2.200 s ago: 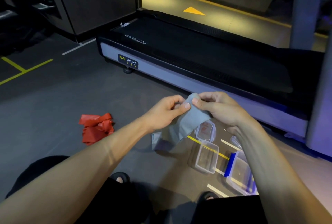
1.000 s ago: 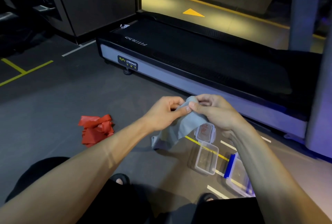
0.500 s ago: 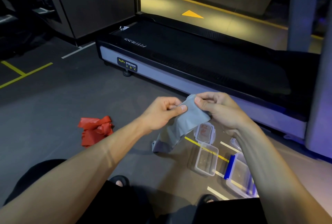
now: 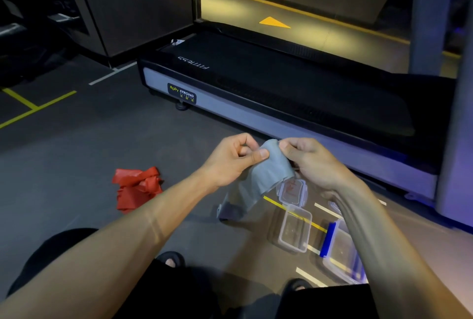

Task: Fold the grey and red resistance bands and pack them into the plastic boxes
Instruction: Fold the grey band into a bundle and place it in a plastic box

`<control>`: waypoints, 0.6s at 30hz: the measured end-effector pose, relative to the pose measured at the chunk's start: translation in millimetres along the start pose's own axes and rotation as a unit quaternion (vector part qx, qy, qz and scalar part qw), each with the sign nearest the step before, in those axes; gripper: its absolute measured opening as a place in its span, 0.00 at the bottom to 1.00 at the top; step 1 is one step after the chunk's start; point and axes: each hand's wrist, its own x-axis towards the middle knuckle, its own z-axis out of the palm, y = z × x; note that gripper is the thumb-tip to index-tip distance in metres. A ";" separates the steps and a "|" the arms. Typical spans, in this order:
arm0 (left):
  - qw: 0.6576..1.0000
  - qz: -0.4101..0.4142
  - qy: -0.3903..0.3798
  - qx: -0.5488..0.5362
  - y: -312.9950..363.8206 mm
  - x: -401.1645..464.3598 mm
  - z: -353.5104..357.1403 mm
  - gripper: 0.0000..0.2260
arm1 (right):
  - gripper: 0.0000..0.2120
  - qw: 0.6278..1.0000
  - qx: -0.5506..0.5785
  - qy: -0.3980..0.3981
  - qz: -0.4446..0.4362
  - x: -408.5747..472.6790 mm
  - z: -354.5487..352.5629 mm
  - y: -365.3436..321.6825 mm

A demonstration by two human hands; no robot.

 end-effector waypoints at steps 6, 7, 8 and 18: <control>1.000 0.002 -0.007 0.011 -5.1 -2.8 -2.3 0.10 | 0.11 0.999 -0.011 -0.039 -0.013 -1.7 6.8 -0.1; 1.000 0.002 -0.005 0.009 -6.1 -2.9 -3.3 0.10 | 0.10 0.999 -0.004 -0.031 -0.013 -1.2 7.8 -0.8; 1.000 0.001 -0.004 0.008 -6.6 -2.7 -4.1 0.10 | 0.08 1.000 -0.001 -0.024 -0.013 -0.8 8.5 -1.9; 0.999 -0.020 -0.041 -0.012 -7.8 -2.7 -10.4 0.05 | 0.11 0.998 0.048 -0.029 0.006 4.3 2.0 -0.8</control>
